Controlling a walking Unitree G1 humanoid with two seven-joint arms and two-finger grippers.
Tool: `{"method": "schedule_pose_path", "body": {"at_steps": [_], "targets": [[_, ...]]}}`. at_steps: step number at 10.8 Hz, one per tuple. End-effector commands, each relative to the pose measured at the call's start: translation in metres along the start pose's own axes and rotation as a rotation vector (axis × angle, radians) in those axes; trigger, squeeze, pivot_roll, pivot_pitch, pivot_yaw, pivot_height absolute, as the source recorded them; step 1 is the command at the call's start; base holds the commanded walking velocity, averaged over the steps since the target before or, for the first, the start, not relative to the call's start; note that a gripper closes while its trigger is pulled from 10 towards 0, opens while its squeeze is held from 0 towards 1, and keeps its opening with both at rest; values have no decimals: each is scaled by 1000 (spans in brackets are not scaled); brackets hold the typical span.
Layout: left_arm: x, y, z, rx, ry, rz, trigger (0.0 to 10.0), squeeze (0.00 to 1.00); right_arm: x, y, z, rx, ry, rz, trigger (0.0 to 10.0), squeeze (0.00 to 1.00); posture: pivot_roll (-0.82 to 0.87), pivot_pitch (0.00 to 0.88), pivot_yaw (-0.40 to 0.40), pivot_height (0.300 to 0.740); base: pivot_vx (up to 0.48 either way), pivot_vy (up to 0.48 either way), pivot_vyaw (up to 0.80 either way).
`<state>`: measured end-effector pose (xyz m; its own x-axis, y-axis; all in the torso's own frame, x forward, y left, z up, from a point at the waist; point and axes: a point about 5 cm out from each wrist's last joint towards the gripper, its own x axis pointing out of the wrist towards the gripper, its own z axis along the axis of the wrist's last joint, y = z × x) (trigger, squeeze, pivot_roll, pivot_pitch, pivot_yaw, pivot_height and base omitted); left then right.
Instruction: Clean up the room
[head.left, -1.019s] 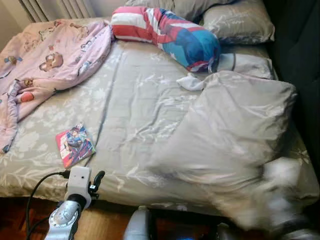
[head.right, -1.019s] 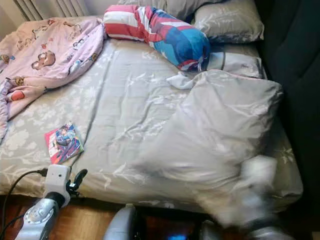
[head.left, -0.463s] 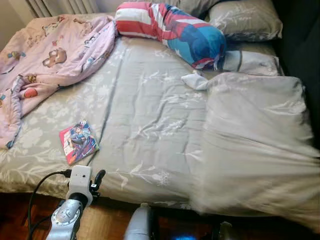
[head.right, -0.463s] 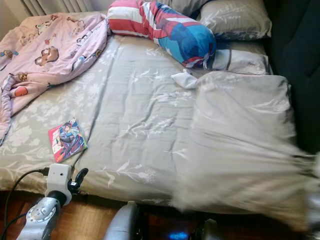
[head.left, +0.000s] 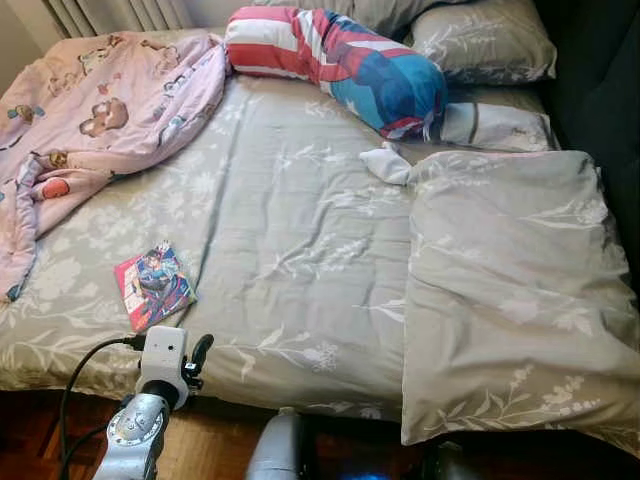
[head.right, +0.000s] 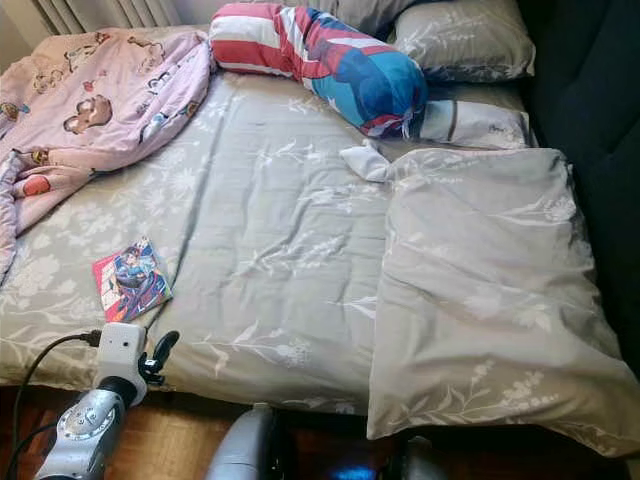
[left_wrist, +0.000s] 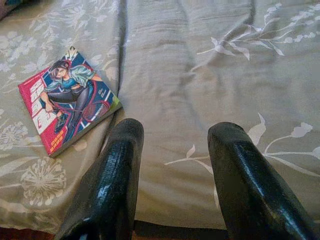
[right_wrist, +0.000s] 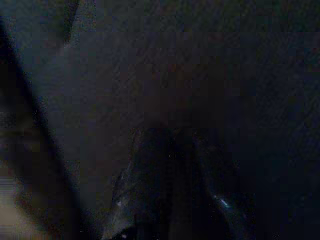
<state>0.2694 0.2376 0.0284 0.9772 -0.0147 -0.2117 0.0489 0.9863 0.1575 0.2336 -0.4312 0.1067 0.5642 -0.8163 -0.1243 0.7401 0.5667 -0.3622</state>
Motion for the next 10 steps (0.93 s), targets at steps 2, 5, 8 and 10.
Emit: {"method": "schedule_pose_path", "body": {"at_steps": [2,5,8,10], "targets": [[-8,2,-14,-10,50,12,10000,0,-16,32,-24,164,66,141,10000,0,141,187,64,649,0,0,0],[-11,4,-18,-6,61,13,10000,0,-35,66,-31,312,19,266,10000,1000,146,189,69,649,0,0,0],[-11,3,-18,-4,62,12,10000,0,-43,82,-18,452,-94,380,10000,1000,144,186,67,649,0,0,0],[-10,2,-19,-8,64,15,10000,0,-67,118,-17,443,-154,598,10000,1000,143,184,64,649,0,0,0]]}}
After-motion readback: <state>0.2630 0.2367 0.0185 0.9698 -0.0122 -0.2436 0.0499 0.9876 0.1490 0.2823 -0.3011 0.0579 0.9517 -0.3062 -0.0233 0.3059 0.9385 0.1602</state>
